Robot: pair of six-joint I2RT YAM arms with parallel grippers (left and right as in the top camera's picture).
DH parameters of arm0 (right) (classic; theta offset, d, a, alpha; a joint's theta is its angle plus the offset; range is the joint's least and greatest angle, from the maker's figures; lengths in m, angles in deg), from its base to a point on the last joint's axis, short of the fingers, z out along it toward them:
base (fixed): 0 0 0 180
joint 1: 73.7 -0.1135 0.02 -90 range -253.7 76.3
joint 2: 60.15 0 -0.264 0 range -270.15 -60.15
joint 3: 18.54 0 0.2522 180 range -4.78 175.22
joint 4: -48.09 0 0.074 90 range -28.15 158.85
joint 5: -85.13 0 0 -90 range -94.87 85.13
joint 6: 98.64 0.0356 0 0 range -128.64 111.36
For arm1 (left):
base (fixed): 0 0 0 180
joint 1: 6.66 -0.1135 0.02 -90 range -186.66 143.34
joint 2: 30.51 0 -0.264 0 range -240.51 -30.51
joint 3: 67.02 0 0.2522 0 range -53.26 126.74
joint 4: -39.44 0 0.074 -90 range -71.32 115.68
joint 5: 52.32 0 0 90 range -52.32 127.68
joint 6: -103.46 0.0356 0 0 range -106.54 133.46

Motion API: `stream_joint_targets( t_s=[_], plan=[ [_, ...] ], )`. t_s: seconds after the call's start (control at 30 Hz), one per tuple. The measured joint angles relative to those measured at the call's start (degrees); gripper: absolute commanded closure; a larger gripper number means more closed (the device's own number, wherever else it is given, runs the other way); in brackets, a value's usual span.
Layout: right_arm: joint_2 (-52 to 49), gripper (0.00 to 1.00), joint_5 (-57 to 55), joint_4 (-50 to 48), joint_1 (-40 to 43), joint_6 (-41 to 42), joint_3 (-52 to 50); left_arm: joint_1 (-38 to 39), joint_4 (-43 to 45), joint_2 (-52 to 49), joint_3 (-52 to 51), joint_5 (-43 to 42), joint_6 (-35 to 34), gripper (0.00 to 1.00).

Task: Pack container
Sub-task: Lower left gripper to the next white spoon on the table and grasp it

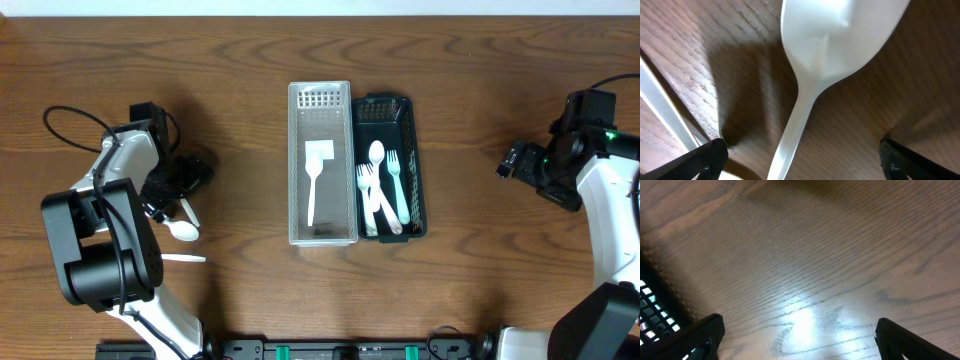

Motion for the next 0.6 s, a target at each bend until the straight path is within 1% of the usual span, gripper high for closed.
stream_joint_targets(
  t_s=[0.03, 0.07, 0.2, 0.23, 0.33, 0.47, 0.53, 0.6],
  plan=[
    [0.00, 0.01, 0.00, 0.00, 0.00, -0.02, 0.00, 0.00, 0.22, 0.00, 0.00, -0.13, -0.07, 0.15],
    [0.00, 0.01, 0.00, 0.00, 0.00, -0.04, 0.00, 0.02, 0.33, 0.00, -0.02, -0.22, -0.15, 0.23],
    [0.00, 0.01, 0.00, 0.02, 0.00, -0.09, 0.00, 0.02, 0.39, 0.00, -0.09, -0.44, 0.09, 0.38],
    [0.00, 0.01, 0.00, 0.04, 0.00, -0.09, 0.00, 0.02, 0.46, 0.00, -0.09, -0.48, 0.02, 0.39],
    [0.00, 0.01, 0.00, 0.11, 0.00, -0.09, 0.00, 0.02, 1.03, 0.00, -0.09, -0.57, 0.04, 0.50],
    [0.00, 0.01, 0.00, 0.35, 0.00, -0.09, 0.00, 0.00, 2.14, 0.00, -0.09, -0.35, 0.07, 0.56],
    [0.00, 0.01, 0.00, 0.44, 0.00, -0.09, 0.00, 0.00, 3.15, 0.00, -0.11, -0.15, -0.02, 0.60],
    [0.00, 0.01, 0.00, 0.44, 0.00, -0.09, 0.00, 0.00, 4.11, 0.00, -0.11, 0.11, 0.04, 0.60]
  ],
)
